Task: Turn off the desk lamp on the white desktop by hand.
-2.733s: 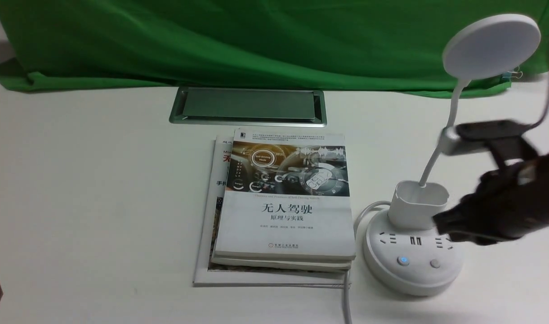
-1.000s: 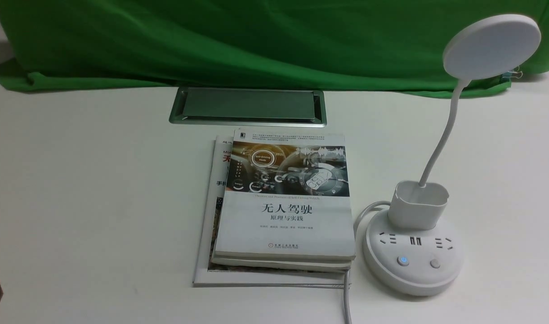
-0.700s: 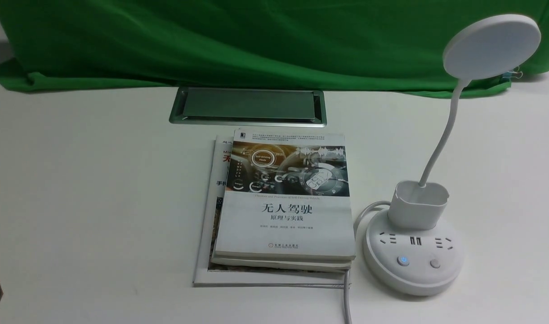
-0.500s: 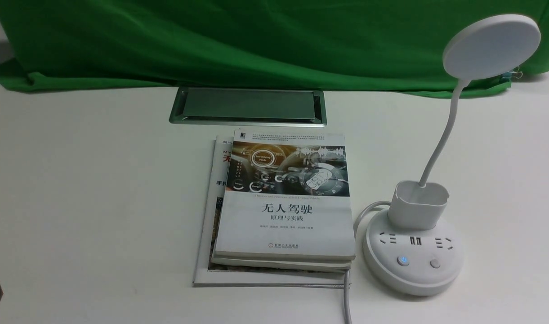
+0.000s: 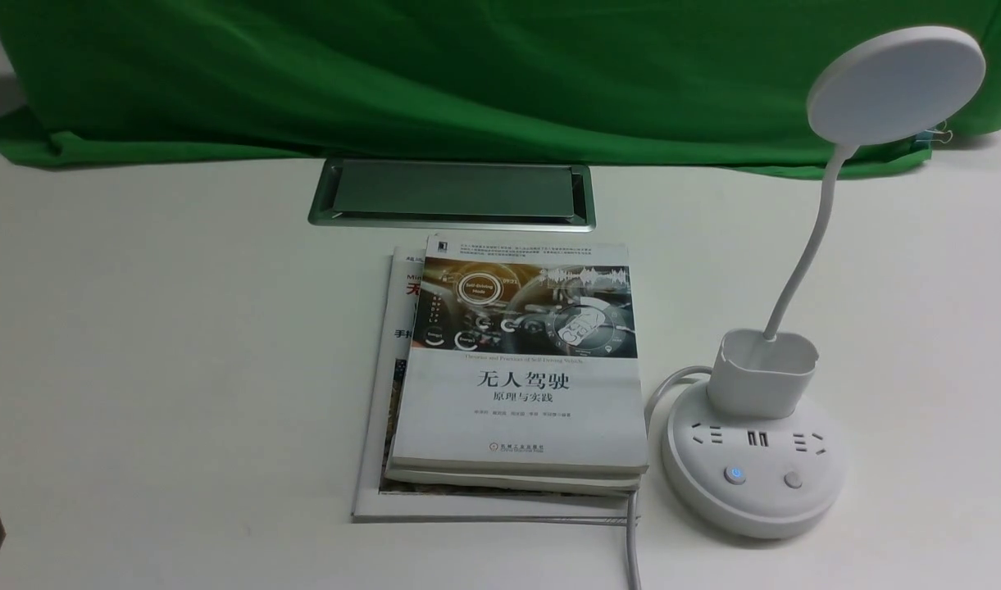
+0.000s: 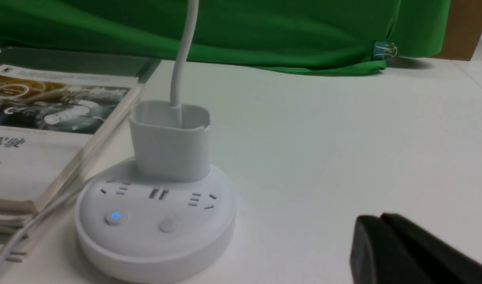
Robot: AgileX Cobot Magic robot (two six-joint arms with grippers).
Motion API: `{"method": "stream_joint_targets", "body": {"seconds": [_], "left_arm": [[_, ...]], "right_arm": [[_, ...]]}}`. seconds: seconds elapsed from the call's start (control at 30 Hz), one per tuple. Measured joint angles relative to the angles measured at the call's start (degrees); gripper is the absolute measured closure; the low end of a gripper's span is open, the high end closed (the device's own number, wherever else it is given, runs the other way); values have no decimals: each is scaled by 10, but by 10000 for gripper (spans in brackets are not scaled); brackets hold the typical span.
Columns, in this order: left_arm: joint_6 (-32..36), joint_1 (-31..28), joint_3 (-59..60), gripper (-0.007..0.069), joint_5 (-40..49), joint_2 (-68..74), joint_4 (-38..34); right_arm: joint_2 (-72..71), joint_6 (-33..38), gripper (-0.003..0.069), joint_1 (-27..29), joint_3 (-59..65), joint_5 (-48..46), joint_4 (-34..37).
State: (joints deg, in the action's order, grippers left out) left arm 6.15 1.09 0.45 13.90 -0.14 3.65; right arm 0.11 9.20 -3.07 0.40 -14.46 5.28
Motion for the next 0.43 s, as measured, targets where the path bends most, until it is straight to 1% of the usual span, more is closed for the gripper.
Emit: {"method": "stream_joint_targets", "body": {"seconds": [0.43], "left_arm": [[0,0,0,605,0,0,0]], "right_arm": [[0,-1,611,0,0,0,0]]}}
